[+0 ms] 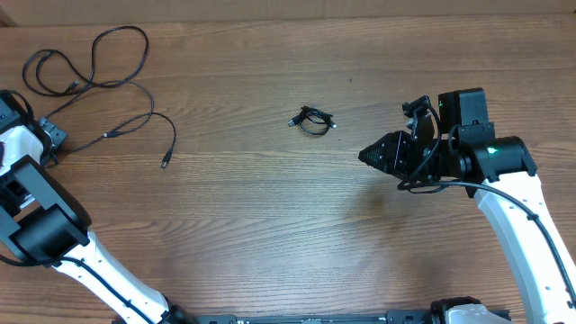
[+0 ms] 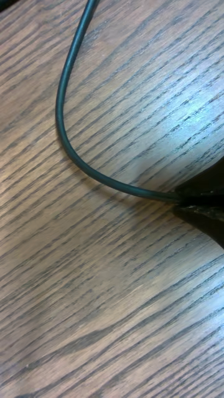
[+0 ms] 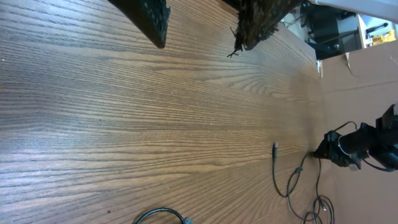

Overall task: Untangle cables
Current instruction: 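Release the cable on the far left and lift the left gripper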

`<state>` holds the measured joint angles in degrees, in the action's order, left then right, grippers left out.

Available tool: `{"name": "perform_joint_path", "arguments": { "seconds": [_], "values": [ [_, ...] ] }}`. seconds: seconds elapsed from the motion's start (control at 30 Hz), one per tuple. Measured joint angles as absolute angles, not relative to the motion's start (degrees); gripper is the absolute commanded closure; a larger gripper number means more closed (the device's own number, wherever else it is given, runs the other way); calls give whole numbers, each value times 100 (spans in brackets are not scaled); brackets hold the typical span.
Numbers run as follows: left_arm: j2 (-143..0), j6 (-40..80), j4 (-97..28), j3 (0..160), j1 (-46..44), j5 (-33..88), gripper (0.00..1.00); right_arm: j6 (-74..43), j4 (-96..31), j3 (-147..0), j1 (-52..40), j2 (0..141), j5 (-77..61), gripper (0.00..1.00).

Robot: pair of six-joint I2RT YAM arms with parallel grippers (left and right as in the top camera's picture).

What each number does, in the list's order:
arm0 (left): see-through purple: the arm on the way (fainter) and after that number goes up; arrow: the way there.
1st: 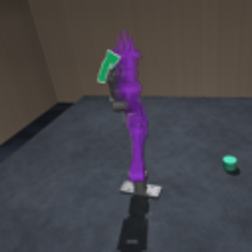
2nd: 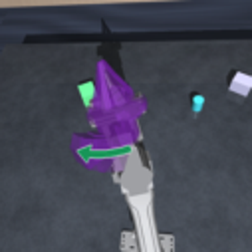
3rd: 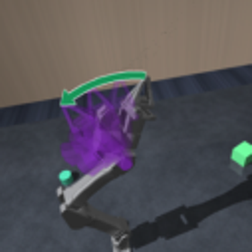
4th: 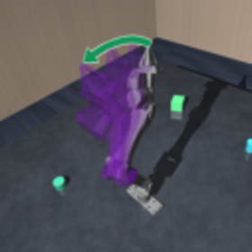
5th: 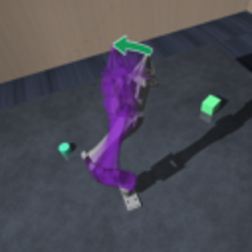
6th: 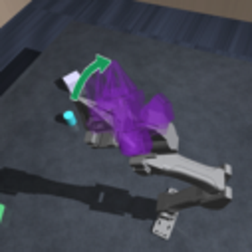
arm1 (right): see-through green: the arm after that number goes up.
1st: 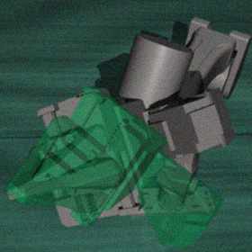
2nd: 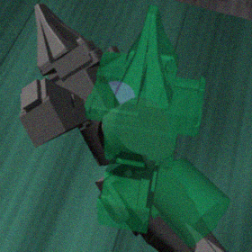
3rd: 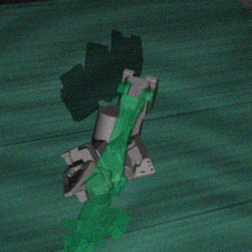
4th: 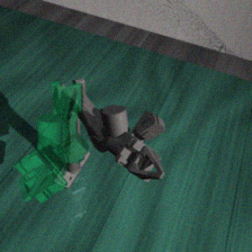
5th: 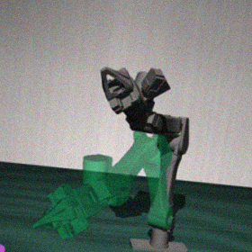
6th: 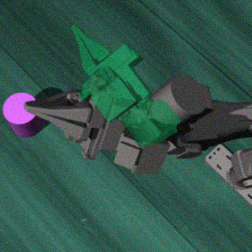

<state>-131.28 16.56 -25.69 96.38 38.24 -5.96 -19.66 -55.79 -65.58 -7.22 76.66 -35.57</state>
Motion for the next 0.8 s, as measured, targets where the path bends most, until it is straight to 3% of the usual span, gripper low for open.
{"name": "perform_joint_path", "arguments": {
  "seconds": [0.37,0.73,0.77,0.8],
  "values": [
    [-13126,1299,-2558,10414,3879,-639,96,-1966,-5594,-6558,-722,7669,-3557,64],
    [-13124,-410,-2156,10615,4005,-1260,94,-1968,-5494,-6558,-722,7666,-3557,63],
    [-13124,-454,-2156,10615,4042,-1288,87,-1970,-5494,-6558,-722,7669,-3557,63],
    [-13124,-489,-2154,10615,4101,-1321,45,-1968,-5494,-6558,-722,7669,-3557,63]
  ]
}}
